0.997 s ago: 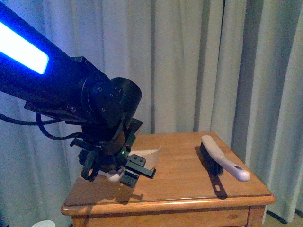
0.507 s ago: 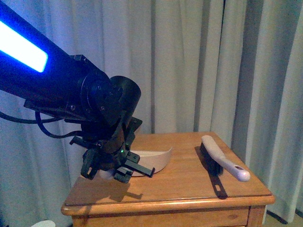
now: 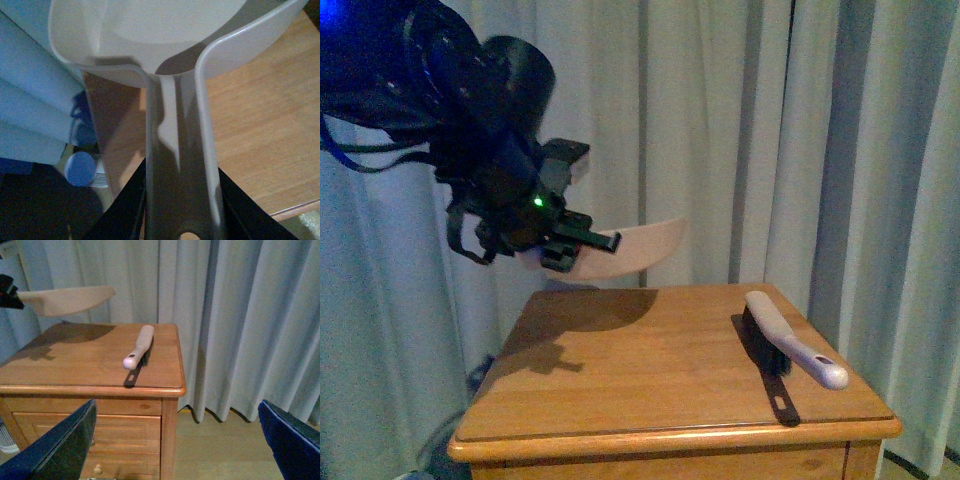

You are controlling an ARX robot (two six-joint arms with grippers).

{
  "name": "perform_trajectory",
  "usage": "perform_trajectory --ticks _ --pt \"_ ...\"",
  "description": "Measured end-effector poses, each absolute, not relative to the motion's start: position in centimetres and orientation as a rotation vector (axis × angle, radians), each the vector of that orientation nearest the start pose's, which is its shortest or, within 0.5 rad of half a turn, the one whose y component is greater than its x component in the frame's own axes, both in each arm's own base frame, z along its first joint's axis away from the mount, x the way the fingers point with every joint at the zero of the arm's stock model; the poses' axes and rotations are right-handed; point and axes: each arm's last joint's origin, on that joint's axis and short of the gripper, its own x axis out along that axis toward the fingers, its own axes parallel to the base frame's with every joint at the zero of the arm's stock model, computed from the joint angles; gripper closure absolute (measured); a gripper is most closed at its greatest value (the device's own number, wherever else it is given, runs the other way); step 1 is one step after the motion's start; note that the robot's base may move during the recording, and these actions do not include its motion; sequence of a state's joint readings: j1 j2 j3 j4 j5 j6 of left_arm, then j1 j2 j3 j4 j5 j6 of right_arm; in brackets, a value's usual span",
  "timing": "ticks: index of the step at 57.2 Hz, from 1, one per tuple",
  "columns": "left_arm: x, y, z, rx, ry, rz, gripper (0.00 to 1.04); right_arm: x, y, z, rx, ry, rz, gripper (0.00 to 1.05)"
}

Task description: Clean up trash

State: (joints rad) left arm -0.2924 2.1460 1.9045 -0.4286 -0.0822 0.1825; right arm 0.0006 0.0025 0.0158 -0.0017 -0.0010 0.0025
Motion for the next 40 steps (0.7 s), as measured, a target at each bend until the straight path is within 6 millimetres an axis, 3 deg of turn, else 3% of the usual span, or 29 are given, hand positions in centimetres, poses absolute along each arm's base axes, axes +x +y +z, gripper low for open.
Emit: perform_trajectory --ticks 7,13,27,40 --pt "46.5 -10.1 30.2 0.287 0.52 -0.261 0.76 9.7 0.0 16.9 0.002 -0.012 0.002 0.07" --pt "45.2 -8.4 32.0 0.275 0.461 -0.288 0.76 9.7 0.0 16.9 0.002 -0.012 0.002 0.07" --pt "40.2 -4.4 36.6 0.256 0.299 -0.355 0.76 9.7 0.0 16.9 0.002 -0.012 0.002 0.07" --pt "34.5 -0.1 39.6 0.239 0.17 -0.356 0.76 9.7 0.0 16.9 0.002 -0.012 0.002 0.07"
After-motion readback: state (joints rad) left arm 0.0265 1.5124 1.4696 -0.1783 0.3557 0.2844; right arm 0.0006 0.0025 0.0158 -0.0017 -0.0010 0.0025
